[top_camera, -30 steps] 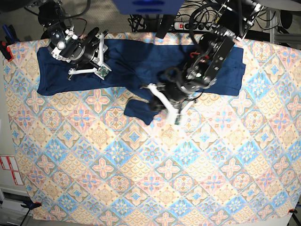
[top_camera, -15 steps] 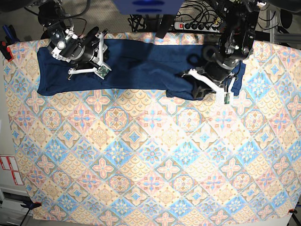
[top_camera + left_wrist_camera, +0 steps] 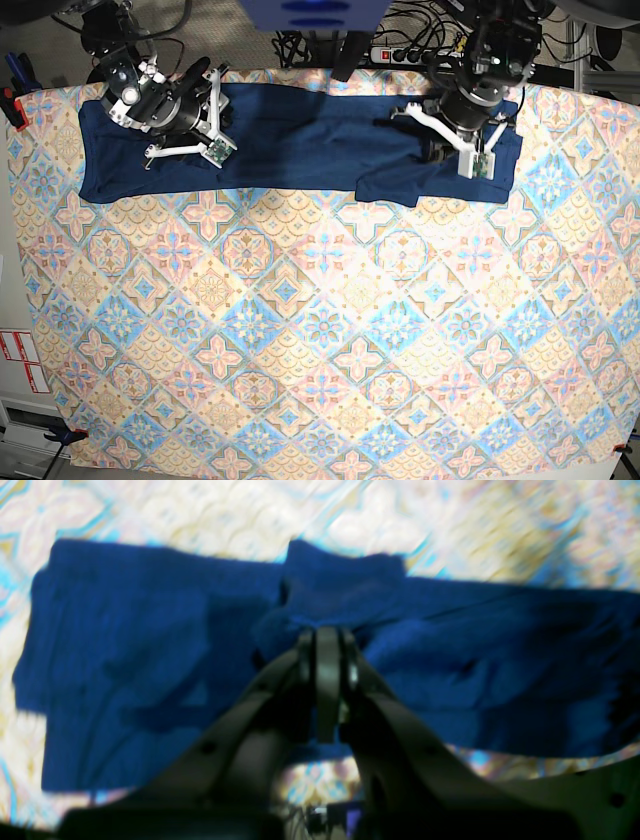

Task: Fold the T-shirt properly
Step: 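Press and adjust the folded sleeve with the left gripper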

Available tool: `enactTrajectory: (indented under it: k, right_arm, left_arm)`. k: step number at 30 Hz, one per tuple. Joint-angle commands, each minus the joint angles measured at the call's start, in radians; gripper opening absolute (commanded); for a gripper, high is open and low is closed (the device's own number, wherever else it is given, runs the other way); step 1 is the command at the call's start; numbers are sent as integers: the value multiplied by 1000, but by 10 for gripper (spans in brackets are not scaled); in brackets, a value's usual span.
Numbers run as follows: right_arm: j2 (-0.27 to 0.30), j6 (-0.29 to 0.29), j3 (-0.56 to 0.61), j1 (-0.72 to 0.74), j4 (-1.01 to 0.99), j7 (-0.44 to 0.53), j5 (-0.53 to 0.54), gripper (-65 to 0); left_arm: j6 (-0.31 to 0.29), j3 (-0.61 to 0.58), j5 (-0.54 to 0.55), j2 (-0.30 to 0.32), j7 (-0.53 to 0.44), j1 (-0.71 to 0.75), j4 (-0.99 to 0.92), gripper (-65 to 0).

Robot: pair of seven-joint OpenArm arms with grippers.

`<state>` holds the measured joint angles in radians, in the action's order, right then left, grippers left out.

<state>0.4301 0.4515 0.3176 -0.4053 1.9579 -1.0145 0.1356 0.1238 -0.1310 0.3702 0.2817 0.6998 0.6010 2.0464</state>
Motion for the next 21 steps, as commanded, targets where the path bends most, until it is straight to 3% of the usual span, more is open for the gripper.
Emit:
enactTrajectory:
  k: [1, 3, 7, 12, 15, 21]
  right_arm:
    - [8, -1, -4, 1, 16, 9, 6, -418]
    - [8, -1, -4, 1, 16, 9, 6, -418]
    - [8, -1, -2, 3, 16, 9, 6, -418]
    - [8, -1, -2, 3, 16, 9, 6, -418]
    - [8, -1, 1, 3, 16, 9, 6, -418]
    - [8, -1, 2, 3, 16, 9, 6, -418]
  left_arm:
    - [-6, -3, -18, -3, -13, 18, 18, -650]
    - [-6, -6, -49, -6, -12, 40, 17, -605]
    - [-6, -6, -52, 0, -12, 60, 17, -429]
    - [-6, 3, -44, 21, -12, 40, 17, -279]
    - [-6, 3, -46, 17, -12, -26, 1, -237]
    - [-9, -5, -26, -5, -12, -180, -111, -234]
